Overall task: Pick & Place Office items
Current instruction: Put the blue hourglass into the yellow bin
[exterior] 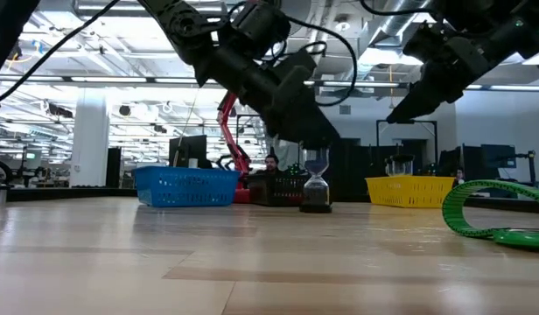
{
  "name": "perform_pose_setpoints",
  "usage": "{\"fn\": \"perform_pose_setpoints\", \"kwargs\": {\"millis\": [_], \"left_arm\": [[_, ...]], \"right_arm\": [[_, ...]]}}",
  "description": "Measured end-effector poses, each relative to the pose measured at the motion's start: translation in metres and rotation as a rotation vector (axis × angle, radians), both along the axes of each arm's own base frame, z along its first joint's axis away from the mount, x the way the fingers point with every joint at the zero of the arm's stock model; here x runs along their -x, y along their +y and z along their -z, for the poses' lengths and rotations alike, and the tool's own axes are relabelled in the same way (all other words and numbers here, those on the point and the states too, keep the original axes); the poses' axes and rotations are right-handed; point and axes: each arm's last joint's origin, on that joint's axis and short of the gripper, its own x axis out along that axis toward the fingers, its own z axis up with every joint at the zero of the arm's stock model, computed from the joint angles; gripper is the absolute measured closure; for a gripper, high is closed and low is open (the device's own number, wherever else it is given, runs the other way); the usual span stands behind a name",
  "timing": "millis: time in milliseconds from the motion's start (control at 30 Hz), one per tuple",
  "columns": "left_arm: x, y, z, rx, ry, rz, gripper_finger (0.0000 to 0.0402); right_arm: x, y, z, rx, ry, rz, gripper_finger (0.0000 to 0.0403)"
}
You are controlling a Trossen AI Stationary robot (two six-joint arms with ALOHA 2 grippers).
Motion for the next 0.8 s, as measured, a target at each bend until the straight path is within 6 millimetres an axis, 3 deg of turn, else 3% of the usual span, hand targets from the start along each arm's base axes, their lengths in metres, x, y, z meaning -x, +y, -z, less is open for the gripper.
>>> {"fn": "perform_pose_setpoints", "kwargs": {"millis": [300,567,667,800], "left_arm": [[0.009,-0.001,-0.039,-0.004,-0.103,-0.001,0.0112],[0.037,-0.011,-0.088,0.019,-0.126,0.004,0.0112],[0.048,-0.017,-0.095,0.019,-0.132,0.020,0.0112],[0.065,-0.025,-0.085,0.012,-0.096,0.027,0.0114]], "right_arm": [[-0.005,-0.001,0.005,-0.004,0.021,-0.001,0.0172],[-0.010,-0.001,0.012,-0.009,0.064,-0.001,0.0172],[-0.012,-0.002,0.016,-0.014,0.090,0.000,0.0172],[-0.015,-0.002,0.021,-0.034,0.115,0.011,0.0172]]}}
